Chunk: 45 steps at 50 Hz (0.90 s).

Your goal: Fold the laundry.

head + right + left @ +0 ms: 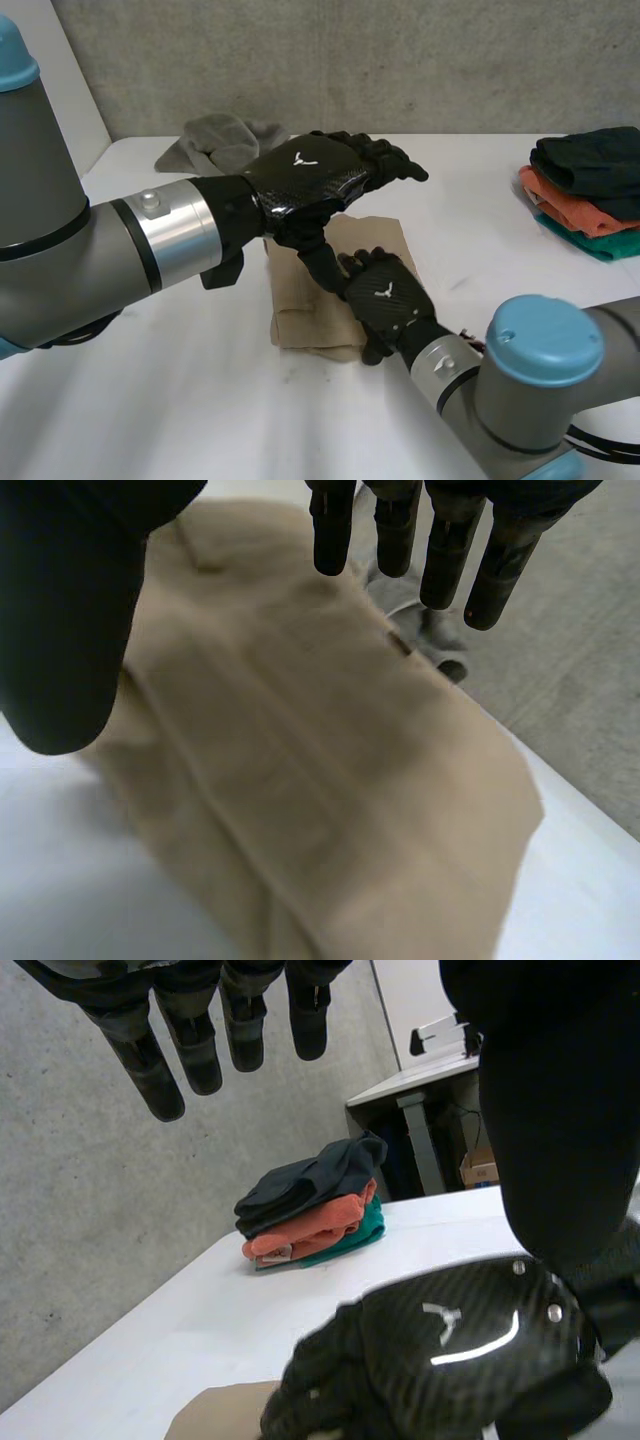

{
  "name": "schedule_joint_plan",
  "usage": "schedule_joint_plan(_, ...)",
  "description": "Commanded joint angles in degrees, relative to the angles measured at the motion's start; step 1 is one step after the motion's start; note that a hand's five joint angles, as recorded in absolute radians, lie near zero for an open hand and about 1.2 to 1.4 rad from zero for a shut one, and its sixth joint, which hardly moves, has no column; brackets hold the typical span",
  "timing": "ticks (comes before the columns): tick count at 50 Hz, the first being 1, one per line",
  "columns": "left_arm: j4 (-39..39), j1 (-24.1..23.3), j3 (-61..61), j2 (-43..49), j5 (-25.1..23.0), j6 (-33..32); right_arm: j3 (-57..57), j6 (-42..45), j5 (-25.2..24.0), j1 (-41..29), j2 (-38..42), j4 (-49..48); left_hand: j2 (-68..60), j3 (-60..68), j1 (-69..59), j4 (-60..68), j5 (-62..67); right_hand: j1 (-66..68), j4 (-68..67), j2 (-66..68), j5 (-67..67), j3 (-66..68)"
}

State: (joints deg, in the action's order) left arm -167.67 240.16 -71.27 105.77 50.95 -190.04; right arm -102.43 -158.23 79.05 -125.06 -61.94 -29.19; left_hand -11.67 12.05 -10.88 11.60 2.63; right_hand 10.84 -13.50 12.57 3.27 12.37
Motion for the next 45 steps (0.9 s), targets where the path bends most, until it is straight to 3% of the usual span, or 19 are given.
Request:
schedule_joint_plan(1, -0.4, -0.1, 0.0, 0.8, 0.6, -0.2, 4.0, 4.3, 0.1, -0.2, 6.6, -2.0, 0.9, -1.3, 0.2, -0.9, -1.9, -0.8, 3.5, -2.6, -3.3, -2.4)
schedule_joint_plan(14, -0.5, 0.0, 0.0, 0.9, 0.9, 0.1, 11.4, 5.1, 4.6, -0.2, 11.6, -3.2, 1.1, -1.5, 0.3, -1.1, -2.1, -0.8, 3.5, -2.6, -3.3, -2.4)
schedule_joint_plan(23, -0.6, 0.0, -0.7, 0.7, 0.8, 0.1, 17.4, 6.0, 5.2, -0.2, 15.0, -3.1, 1.1, -1.5, 0.3, -1.1, -2.1, 6.6, -4.0, 4.9, 4.2, 5.1)
schedule_joint_plan(27, -0.6, 0.0, -0.8, 0.7, 0.8, 0.1, 19.8, 6.1, 5.0, -0.2, 16.3, -2.7, 1.1, -1.5, 0.3, -1.1, -2.1, 20.2, -17.6, 18.5, 17.8, 18.7)
schedule_joint_plan(34, -0.6, 0.1, -1.2, 0.5, 0.8, 0.1, 20.9, 5.9, 4.7, -0.1, 16.5, -2.9, 1.3, -1.7, 0.5, -1.2, -2.2, 69.1, -66.5, 67.4, 66.7, 67.6)
schedule_joint_plan(45, -0.8, 0.5, -1.1, 0.1, 0.8, 0.1, 19.8, 6.1, 4.8, 1.4, 11.9, -2.1, 1.5, -1.8, 0.7, -1.4, -2.4, 69.2, -66.5, 67.4, 66.7, 67.6)
